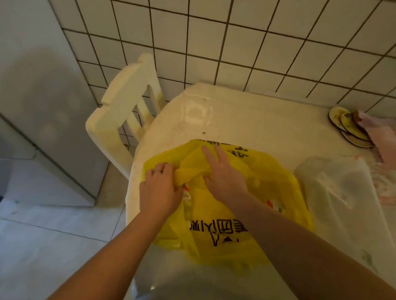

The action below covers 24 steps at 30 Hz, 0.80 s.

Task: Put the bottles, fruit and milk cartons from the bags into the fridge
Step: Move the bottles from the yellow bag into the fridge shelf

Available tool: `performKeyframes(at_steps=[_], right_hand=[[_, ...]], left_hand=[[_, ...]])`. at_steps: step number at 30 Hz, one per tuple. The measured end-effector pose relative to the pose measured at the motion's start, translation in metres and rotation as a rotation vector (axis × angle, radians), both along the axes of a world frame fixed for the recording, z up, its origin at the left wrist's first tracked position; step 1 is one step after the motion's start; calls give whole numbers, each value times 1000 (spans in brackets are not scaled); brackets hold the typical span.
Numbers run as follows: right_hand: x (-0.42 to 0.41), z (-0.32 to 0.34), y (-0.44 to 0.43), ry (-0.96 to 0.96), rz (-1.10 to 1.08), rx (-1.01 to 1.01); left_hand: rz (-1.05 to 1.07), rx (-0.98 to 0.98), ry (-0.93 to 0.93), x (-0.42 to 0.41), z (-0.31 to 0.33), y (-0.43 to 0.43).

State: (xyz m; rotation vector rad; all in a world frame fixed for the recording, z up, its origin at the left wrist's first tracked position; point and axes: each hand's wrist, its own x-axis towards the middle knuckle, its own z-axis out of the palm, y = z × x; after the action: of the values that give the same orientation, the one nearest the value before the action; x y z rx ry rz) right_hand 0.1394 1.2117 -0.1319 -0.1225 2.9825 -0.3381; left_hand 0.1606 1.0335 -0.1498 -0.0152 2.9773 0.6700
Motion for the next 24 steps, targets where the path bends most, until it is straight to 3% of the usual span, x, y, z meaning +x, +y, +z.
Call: performKeyframes(at_steps=[5, 8, 13, 20, 22, 24], right_hand=[[-26, -10, 9, 53, 23, -89], [-37, -2, 6, 189, 3, -235], [-76, 18, -14, 303, 160, -348], [-116, 5, -33, -8, 267, -383], [-109, 5, -33, 14, 285, -417], [-95, 6, -28, 89, 252, -442]], left_hand=[[78, 183, 75, -11, 7, -11], [164, 253, 106, -20, 20, -24], [247, 321, 159, -45, 20, -58], [279, 181, -208, -59, -13, -90], [293, 190, -298, -52, -20, -93], [328, 180, -239, -42, -18, -89]])
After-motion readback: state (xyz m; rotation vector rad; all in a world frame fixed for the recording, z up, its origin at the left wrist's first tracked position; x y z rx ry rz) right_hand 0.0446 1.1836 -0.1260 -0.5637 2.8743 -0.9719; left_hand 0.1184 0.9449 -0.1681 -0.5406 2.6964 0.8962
